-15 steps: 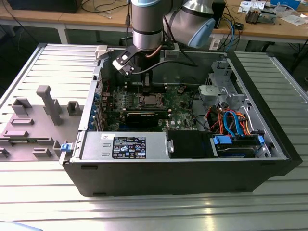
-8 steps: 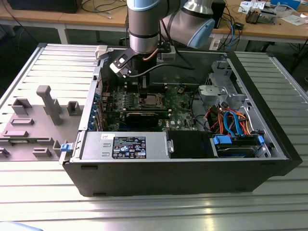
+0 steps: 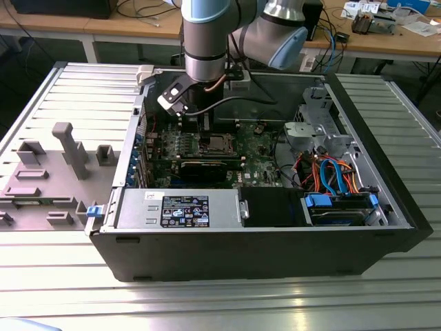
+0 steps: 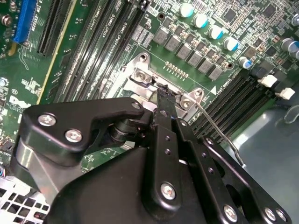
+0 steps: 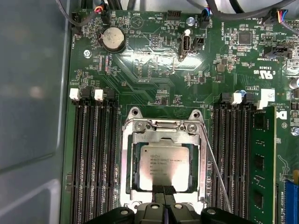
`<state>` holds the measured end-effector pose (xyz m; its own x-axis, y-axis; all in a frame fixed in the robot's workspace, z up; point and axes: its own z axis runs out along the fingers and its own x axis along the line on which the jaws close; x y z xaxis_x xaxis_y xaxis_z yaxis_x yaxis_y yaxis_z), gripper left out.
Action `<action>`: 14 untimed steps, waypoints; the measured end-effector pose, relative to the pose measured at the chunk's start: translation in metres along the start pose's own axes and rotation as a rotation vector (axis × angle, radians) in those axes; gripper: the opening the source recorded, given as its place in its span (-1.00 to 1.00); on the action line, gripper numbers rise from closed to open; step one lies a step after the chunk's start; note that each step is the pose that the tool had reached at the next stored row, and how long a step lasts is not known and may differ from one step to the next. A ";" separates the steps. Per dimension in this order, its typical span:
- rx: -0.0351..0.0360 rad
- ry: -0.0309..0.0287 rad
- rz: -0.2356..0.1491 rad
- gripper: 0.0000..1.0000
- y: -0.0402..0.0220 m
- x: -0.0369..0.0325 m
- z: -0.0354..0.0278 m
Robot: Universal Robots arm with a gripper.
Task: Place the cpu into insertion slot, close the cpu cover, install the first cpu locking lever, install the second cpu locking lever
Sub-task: 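Close the cpu cover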
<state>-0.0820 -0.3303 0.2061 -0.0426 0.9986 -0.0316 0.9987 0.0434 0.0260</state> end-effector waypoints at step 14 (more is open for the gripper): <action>0.0010 -0.0034 0.000 -0.79 0.0258 -0.0011 -0.0039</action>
<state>-0.0563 -0.3302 0.2106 -0.0426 0.9985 -0.0350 0.9987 0.0435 0.0250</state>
